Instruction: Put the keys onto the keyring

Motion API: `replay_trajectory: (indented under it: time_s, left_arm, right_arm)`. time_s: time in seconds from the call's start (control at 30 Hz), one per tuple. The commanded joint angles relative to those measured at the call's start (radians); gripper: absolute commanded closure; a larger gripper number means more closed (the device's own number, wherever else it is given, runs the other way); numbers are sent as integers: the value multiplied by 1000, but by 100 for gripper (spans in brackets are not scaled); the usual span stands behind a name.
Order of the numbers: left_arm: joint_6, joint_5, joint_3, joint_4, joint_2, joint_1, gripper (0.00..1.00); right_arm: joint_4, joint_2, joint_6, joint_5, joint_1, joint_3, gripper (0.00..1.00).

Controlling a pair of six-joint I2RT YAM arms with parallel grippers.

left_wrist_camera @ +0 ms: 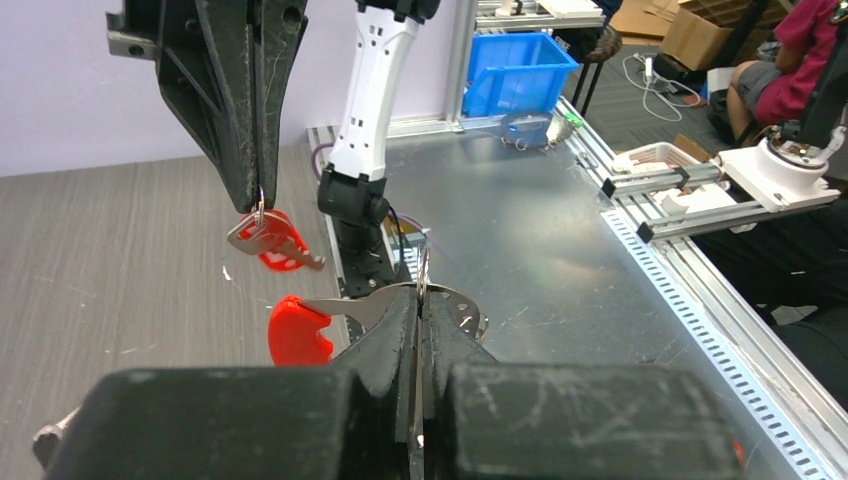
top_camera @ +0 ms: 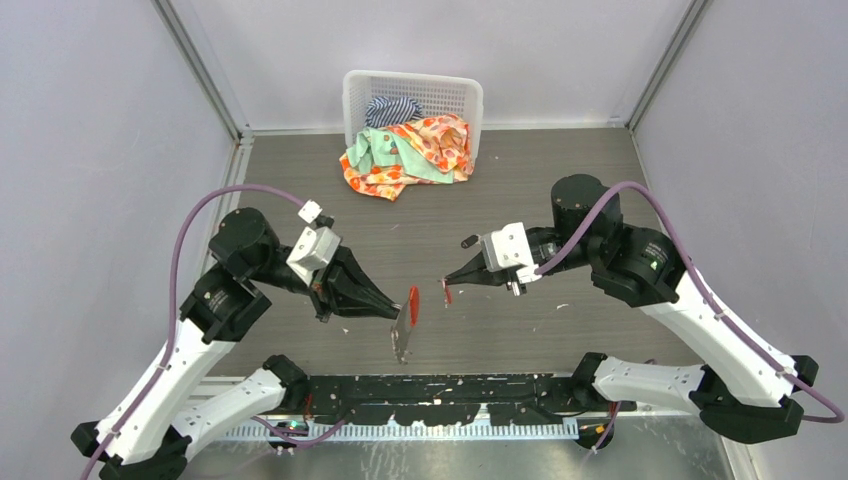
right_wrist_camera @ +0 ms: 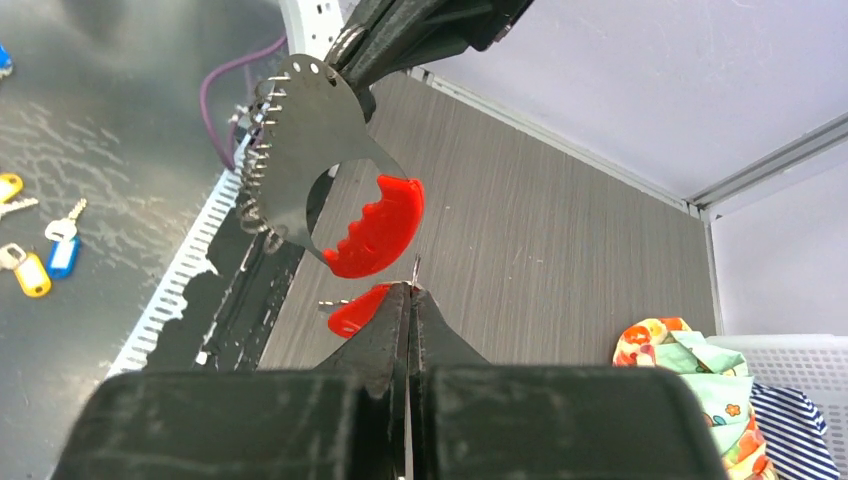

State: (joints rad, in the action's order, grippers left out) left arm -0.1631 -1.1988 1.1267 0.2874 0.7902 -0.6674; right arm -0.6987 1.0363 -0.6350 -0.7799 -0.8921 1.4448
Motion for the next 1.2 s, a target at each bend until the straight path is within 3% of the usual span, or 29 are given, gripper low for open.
replay_trajectory:
  time_s: [0.0,0.47,1.17]
  left_arm:
    - [-34,-54,-7,-64,25,3,100]
    - [-78,-84,-45,-124,84,3,100]
    - [-81,-88,-56,-125,90,3,100]
  right_arm:
    - [-125,5,-175,21,-21,62,99]
    - [-147,-3,-302,193,-207,50,99]
    - [-34,0,-334,297,-319,19,99]
